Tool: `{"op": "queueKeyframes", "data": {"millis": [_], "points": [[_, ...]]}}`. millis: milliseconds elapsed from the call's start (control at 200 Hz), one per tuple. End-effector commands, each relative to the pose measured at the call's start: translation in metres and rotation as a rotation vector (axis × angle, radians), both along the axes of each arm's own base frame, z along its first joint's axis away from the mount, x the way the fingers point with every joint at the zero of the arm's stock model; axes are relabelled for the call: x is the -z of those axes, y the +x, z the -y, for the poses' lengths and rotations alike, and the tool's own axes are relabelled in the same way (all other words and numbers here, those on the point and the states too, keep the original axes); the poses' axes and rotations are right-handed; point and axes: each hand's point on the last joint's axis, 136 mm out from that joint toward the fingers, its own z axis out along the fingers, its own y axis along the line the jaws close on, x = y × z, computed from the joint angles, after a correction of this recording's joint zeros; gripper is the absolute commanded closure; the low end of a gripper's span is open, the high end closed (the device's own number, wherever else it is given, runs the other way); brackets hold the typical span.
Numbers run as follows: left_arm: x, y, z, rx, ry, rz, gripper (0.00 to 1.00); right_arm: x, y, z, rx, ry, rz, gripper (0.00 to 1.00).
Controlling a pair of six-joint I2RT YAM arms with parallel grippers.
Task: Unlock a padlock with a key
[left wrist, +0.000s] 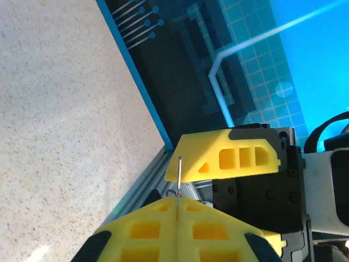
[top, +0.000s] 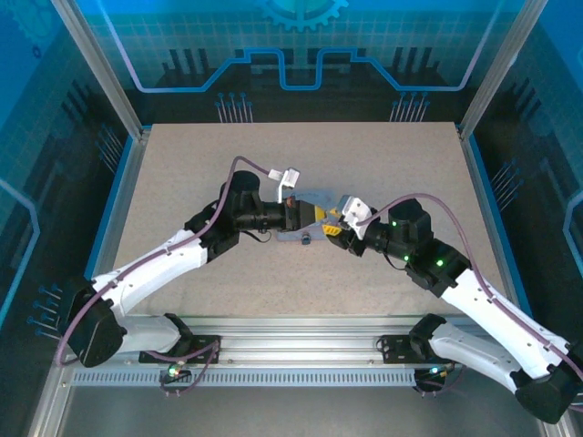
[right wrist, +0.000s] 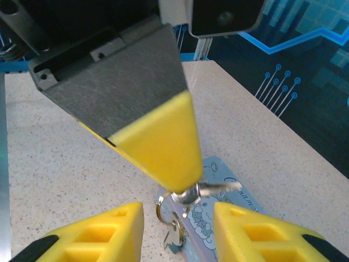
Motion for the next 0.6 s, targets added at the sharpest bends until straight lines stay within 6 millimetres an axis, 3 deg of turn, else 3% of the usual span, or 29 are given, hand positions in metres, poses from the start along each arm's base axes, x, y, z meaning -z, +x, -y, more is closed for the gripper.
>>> {"op": "queueKeyframes", "data": {"millis": [0,160,295,440,595], "points": [[-0.023,0.004,-0.006,-0.045,-0.011,0.107,1.0,-0.007,0.005,0.007,0.053,0.092,-0.055,0.61],[-0.026,0.01,-0.009,-0.081,-0.023,0.136,1.0,-0.009,0.015,0.018,0.119,0.183,-0.158,0.61],[-0.028,0.013,-0.014,-0.12,-0.047,0.159,1.0,-0.011,0.023,0.025,0.136,0.345,-0.356,0.58],[-0.025,0.015,-0.017,-0.146,-0.055,0.17,1.0,-0.011,0.028,0.015,0.075,0.467,-0.564,0.62],[-0.021,0.018,-0.021,-0.176,-0.053,0.17,1.0,-0.018,0.029,0.005,0.021,0.555,-0.636,0.64]]}}
